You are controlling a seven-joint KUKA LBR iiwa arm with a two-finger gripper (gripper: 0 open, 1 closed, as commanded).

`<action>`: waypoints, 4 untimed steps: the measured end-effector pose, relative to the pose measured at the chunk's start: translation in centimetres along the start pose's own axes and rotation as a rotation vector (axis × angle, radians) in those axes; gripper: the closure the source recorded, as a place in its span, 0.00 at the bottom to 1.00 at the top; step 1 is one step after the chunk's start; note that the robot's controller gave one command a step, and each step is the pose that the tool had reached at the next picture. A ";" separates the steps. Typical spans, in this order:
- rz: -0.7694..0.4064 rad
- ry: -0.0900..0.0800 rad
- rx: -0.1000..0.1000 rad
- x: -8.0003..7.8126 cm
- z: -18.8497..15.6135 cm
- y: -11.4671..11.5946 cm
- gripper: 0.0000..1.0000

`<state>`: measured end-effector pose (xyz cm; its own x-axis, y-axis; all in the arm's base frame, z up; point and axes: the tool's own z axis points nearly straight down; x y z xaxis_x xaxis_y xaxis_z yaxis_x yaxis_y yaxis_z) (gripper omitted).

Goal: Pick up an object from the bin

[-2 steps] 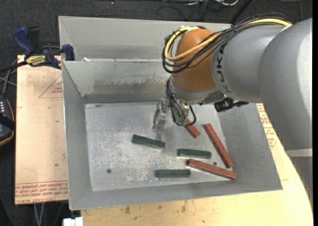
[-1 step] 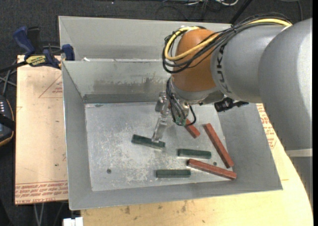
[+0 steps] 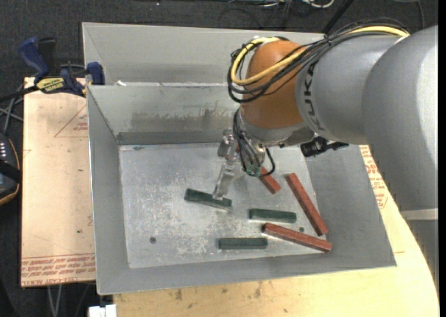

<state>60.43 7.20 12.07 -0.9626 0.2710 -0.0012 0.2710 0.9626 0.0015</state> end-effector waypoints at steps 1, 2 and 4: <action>0.053 -0.002 0.000 5.1 3.9 0.5 0.00; 0.210 -0.001 0.000 2.8 2.6 3.3 1.00; 0.207 0.008 0.006 3.8 -1.5 3.1 1.00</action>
Offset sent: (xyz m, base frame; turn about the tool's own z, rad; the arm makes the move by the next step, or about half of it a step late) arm -0.0187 0.0387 -0.0260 0.2129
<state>57.57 11.27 13.59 -0.8865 0.4628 0.0067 0.4627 0.8865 -0.0049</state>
